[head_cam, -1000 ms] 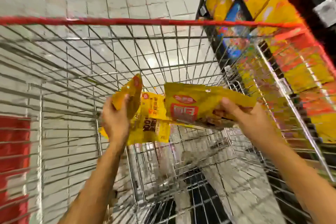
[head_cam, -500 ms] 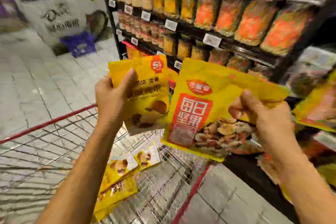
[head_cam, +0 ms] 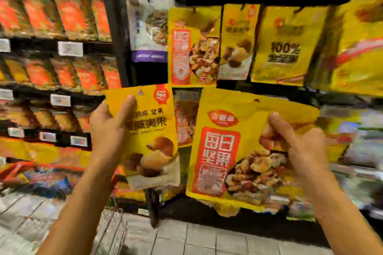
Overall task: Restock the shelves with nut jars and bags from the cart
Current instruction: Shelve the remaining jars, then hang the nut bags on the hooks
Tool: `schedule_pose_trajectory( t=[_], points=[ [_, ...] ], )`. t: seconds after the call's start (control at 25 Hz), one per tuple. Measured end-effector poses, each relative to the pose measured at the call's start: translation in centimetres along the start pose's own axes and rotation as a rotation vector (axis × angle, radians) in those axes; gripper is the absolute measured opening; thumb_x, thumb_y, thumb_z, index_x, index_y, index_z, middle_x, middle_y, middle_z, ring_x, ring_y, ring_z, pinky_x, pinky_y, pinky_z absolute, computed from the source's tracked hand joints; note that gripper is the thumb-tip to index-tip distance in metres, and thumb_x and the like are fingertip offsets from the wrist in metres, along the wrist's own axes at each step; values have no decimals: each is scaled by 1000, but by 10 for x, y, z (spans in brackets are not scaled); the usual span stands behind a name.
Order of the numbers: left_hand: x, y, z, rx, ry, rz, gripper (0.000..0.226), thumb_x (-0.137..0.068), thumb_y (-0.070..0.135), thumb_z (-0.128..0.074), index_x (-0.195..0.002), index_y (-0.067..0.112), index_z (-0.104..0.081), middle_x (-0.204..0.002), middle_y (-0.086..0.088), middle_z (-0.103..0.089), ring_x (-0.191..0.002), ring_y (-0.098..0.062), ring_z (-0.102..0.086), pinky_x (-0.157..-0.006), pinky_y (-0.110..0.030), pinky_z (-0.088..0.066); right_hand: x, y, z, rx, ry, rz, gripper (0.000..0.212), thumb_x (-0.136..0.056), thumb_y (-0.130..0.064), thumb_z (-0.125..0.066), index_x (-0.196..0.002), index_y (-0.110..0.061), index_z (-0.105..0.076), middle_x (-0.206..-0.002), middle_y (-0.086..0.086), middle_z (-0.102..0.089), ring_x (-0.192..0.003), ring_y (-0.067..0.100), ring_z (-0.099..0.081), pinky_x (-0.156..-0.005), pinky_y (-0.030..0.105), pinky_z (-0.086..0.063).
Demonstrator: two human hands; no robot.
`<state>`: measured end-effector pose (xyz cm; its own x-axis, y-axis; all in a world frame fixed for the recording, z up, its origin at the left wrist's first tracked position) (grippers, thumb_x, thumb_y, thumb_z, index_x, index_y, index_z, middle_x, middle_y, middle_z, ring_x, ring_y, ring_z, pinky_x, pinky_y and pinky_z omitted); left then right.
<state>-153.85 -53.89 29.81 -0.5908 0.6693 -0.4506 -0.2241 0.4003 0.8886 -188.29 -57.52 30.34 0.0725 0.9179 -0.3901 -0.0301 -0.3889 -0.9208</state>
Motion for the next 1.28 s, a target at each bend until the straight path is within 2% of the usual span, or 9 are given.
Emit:
schedule_pose_trajectory(
  t=[0.08, 0.2, 0.32, 0.52, 0.72, 0.84, 1.0, 1.12, 1.28],
  points=[
    [5, 0, -50, 59, -31, 14, 12, -88, 28, -62, -77, 26, -66, -67, 22, -69, -66, 5, -63, -68, -26, -51, -12, 0, 39, 26, 45, -6, 30, -69, -50, -73, -57, -23, -68, -54, -5, -65, -48, 11, -61, -53, 21, -48],
    [5, 2, -124, 175, -118, 57, 8, -88, 28, -62, -84, 22, -66, -72, 17, -72, -67, 0, -68, -56, -17, -52, -30, -3, 88, 84, 151, -12, 16, -65, -51, -74, -64, -36, -70, -61, -10, -70, -57, 5, -66, -59, 30, -51],
    [-7, 15, -189, 241, -239, 51, 6, -89, 26, -61, -91, 22, -65, -79, 13, -74, -74, -6, -71, -57, -19, -54, -50, -6, 116, 108, 227, 7, 6, -66, -49, -72, -66, -44, -70, -62, -15, -69, -58, 2, -65, -62, 32, -53],
    [-29, 18, -276, 329, -387, 14, 8, -91, 19, -59, -87, 22, -64, -72, 12, -73, -65, -4, -70, -52, -18, -52, -85, 4, 146, 83, 302, -1, 27, -57, -57, -68, -64, -30, -70, -57, -3, -66, -56, 21, -61, -70, 45, -48],
    [-47, 25, -360, 375, -534, -14, 12, -89, 24, -61, -80, 25, -69, -75, 11, -74, -69, -6, -71, -54, -20, -54, -116, 7, 178, 43, 378, 31, 27, -62, -46, -68, -53, -21, -63, -50, 0, -60, -39, 14, -54, -47, 21, -47],
    [-47, 24, -397, 384, -591, -7, 9, -88, 27, -62, -83, 27, -69, -78, 8, -75, -73, -10, -72, -57, -23, -55, -129, 3, 199, 19, 403, 58, 26, -62, -43, -69, -53, -19, -63, -48, 1, -59, -36, 14, -52, -43, 18, -45],
    [-43, 17, -417, 393, -535, 5, 7, -88, 25, -60, -88, 23, -66, -76, 9, -75, -71, -8, -72, -54, -20, -54, -152, 3, 221, 92, 402, 61, 16, -61, -42, -66, -59, -26, -69, -53, -7, -67, -45, 5, -60, -45, 12, -46],
    [-57, 19, -404, 393, -410, -5, 13, -89, 25, -61, -80, 28, -70, -75, 10, -74, -73, -8, -71, -57, -22, -55, -174, 1, 218, 113, 296, 59, 16, -58, -48, -66, -60, -33, -71, -58, -7, -69, -51, 5, -64, -50, 13, -50],
    [-101, 27, -369, 388, -206, 7, 10, -91, 24, -60, -84, 23, -67, -77, 7, -75, -76, -11, -72, -64, -29, -59, -204, -1, 192, 64, 122, 89, 23, -61, -48, -71, -60, -25, -70, -57, -1, -68, -47, 9, -62, -48, 14, -49]
  ],
)
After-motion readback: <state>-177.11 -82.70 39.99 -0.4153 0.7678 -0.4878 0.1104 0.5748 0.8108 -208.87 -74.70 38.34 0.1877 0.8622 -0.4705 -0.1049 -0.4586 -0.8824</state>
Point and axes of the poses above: each hand's wrist, its own x-axis away from the middle knuckle, its own z-axis out of the back of the hand, y = z × x, the point moved 6 cm from there along -x, towards the middle knuckle
